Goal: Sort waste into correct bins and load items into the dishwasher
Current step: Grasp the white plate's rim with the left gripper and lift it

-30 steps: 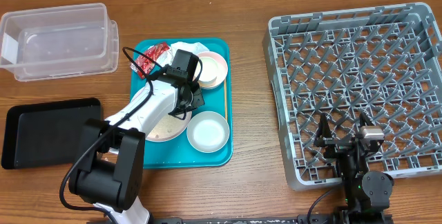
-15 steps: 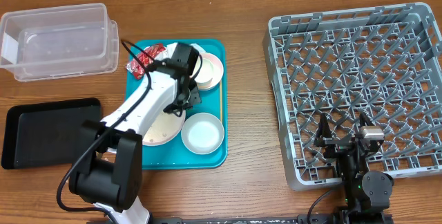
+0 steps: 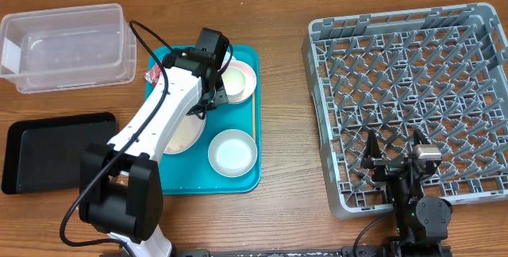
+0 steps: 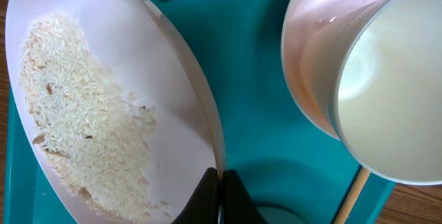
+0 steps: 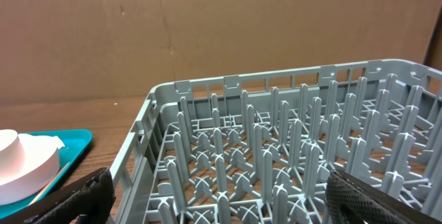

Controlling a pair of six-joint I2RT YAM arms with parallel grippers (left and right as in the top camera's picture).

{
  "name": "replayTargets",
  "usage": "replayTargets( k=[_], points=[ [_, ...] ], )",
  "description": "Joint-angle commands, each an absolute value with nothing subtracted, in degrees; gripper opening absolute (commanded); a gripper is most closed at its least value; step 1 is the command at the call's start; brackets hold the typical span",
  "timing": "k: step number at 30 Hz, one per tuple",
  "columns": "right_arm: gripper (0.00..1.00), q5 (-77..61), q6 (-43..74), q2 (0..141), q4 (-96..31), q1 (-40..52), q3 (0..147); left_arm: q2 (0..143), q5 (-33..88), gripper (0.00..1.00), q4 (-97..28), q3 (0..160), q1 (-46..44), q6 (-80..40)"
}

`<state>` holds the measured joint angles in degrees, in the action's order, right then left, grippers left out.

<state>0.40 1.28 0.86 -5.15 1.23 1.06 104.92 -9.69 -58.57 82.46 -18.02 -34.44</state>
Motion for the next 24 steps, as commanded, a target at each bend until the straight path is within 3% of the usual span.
replayTargets(
  k=[1, 24],
  points=[
    [1.00, 0.7, 1.3, 0.7, -4.8, 1.5, 0.5, 105.1, -11.4, 0.04, -58.7, 83.9, -18.0, -34.7],
    [1.00, 0.7, 1.3, 0.7, -4.8, 1.5, 0.5, 105.1, -13.0, 0.04, -58.7, 83.3, -18.1, -36.2]
  ],
)
